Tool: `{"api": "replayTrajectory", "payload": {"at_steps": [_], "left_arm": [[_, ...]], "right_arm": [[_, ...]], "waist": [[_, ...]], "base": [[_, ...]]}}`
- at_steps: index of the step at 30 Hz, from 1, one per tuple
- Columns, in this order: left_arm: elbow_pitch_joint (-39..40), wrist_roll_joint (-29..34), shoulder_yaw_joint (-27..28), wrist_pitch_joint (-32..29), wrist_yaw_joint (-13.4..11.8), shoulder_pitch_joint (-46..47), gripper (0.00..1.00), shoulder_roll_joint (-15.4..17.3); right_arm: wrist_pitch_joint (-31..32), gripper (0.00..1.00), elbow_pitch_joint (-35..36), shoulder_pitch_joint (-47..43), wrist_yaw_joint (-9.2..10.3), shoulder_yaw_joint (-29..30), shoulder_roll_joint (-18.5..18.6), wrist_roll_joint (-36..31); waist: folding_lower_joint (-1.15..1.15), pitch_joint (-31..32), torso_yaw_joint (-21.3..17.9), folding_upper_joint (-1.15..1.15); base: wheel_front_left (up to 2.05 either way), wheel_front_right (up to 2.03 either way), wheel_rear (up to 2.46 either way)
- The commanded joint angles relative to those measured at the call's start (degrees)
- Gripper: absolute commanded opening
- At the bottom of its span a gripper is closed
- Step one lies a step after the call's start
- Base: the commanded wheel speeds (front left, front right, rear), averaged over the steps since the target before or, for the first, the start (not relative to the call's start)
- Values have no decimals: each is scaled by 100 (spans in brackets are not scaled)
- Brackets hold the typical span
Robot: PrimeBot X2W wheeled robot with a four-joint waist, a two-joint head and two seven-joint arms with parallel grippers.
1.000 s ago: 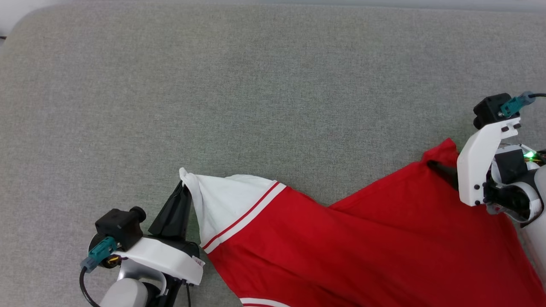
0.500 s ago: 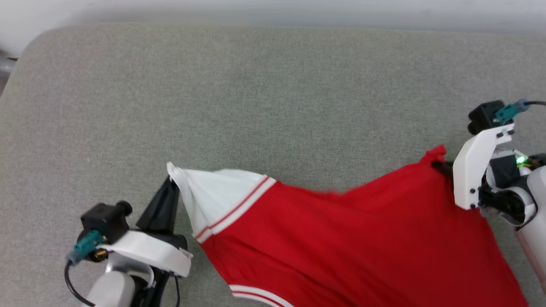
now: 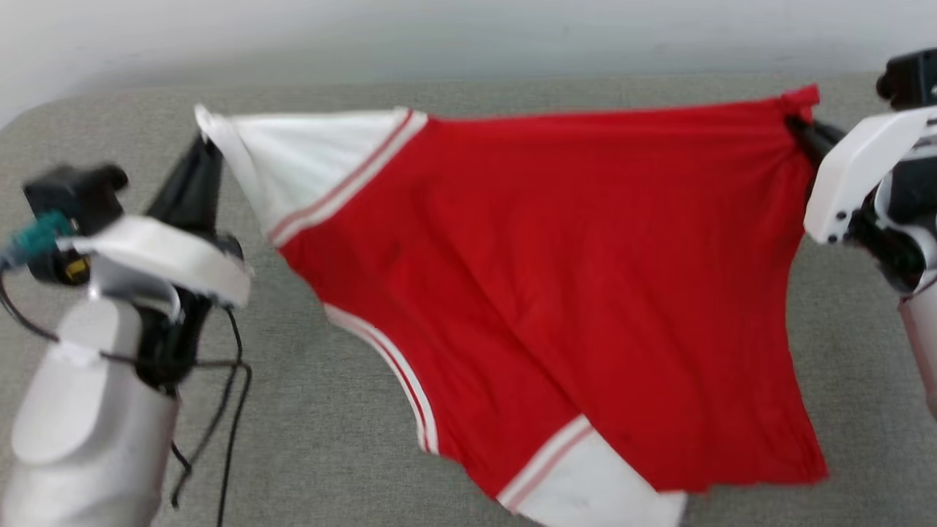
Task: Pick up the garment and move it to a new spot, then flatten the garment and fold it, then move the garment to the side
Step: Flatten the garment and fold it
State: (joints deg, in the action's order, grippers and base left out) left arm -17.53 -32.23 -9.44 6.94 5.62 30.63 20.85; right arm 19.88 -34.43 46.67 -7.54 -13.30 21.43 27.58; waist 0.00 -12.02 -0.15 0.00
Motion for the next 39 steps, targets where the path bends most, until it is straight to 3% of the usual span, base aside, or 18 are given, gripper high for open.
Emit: {"api": "replayTrajectory", "payload": {"at_steps": [1, 3, 17, 29, 39], "left_arm": [[-145, -3, 34, -24, 18, 374, 0, 73], [-609, 96, 28, -98, 35, 1389, 0, 218], [-1835, 572, -31, 114, 19, 4544, 0, 558], [-3072, 379, -243, 59, 149, 5838, 0, 610], [-3653, -331, -800, 230, 182, 5601, 0, 448]], "right_arm": [[-121, 0, -79, 233, 10, 100, -9, -210], [-386, 0, -248, 790, 11, 409, -146, -601], [-1037, 0, -740, 3061, 14, 1334, -590, -1628], [-1464, 0, -1362, 4257, 13, 1587, -979, -2114], [-1984, 0, -2360, 4209, 11, 1372, -1222, -1995]], "waist": [[0, -61, -53, 0], [0, -201, -135, 0], [0, -895, -270, 0], [0, -1793, -267, 0], [0, -2257, -176, 0]], "base": [[0, 0, 0], [0, 0, 0], [0, 0, 0], [0, 0, 0], [0, 0, 0]]}}
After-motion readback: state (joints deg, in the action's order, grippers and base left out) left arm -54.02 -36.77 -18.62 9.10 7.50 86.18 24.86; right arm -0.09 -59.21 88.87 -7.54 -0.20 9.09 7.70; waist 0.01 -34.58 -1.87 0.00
